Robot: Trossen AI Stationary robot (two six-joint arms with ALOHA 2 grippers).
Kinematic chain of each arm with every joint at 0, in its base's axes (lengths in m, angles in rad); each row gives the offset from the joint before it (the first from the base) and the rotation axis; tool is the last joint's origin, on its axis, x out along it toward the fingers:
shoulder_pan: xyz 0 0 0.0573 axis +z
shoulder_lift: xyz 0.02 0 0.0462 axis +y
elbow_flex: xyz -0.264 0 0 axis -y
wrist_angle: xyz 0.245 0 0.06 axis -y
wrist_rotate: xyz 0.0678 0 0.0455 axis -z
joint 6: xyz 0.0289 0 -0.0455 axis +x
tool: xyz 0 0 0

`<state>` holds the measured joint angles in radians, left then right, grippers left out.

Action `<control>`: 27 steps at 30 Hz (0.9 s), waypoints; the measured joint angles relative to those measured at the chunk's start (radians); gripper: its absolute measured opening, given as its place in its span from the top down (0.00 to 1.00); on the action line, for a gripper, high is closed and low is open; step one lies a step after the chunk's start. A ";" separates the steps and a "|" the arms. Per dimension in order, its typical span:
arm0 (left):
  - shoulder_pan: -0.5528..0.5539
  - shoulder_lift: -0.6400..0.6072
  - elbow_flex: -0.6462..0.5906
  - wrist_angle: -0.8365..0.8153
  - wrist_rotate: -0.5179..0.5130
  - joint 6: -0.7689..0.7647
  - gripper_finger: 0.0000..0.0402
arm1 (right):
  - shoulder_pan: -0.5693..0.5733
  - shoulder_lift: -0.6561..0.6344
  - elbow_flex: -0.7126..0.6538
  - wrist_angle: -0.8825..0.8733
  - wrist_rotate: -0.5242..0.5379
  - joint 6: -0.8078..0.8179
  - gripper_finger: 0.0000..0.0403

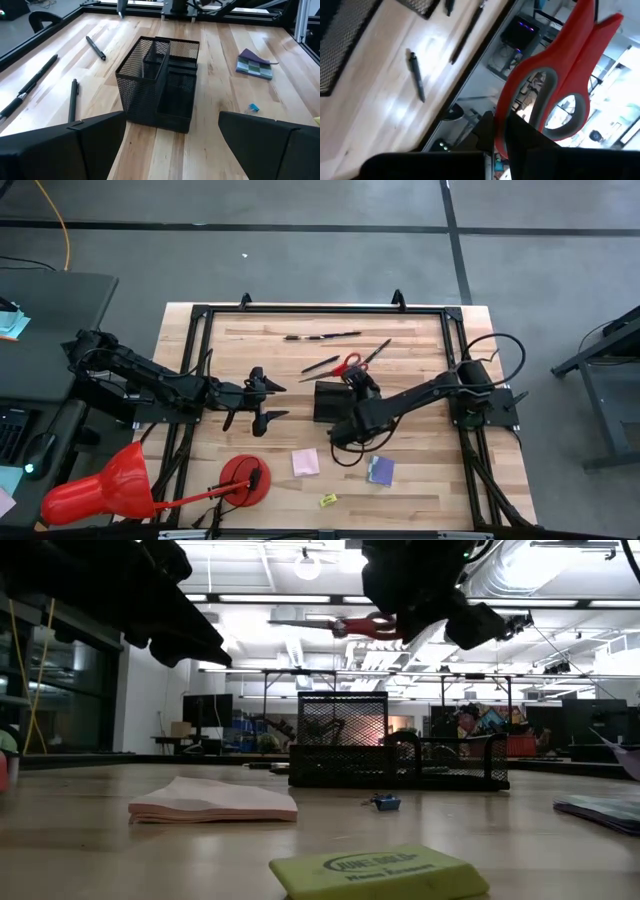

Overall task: Pick and place office supplies into organizer
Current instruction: Put the red scissor into the black desk organizer

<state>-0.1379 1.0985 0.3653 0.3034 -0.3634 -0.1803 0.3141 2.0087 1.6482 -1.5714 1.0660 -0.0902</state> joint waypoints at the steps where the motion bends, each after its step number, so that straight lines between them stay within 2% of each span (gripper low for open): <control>1: 0.000 0.000 0.000 -0.001 0.000 0.000 0.22 | 0.000 0.000 0.000 0.000 -0.001 -0.015 0.99; 3: 0.000 0.000 0.000 0.000 0.000 0.000 0.22 | 0.000 0.000 0.000 -0.001 0.001 -0.025 0.99; 6: 0.000 0.000 0.000 0.011 -0.002 -0.006 0.22 | -0.005 0.000 0.000 0.000 -0.019 0.112 0.99; 13: 0.000 0.000 0.000 0.009 -0.021 -0.076 0.22 | 0.012 0.000 0.000 0.006 -0.182 0.475 0.99; 16: 0.000 0.000 0.000 0.011 -0.028 -0.082 0.22 | 0.029 0.000 0.000 0.026 -0.268 0.582 0.99; 20: 0.000 0.000 0.000 0.012 -0.069 -0.076 0.22 | 0.059 0.000 0.000 0.181 -0.467 0.612 0.99; 22: 0.000 0.002 0.000 -0.001 -0.138 -0.052 0.22 | 0.074 0.000 0.000 0.277 -0.552 0.636 0.99; 24: 0.001 0.008 0.000 -0.023 -0.169 -0.054 0.22 | 0.085 0.000 0.007 0.372 -0.604 0.643 0.99; 27: 0.000 0.007 0.000 -0.022 -0.198 -0.038 0.22 | 0.092 0.000 0.060 0.462 -0.620 0.630 0.99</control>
<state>-0.1379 1.1054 0.3653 0.2813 -0.5615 -0.2180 0.4064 2.0087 1.7084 -1.1091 0.4457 0.5397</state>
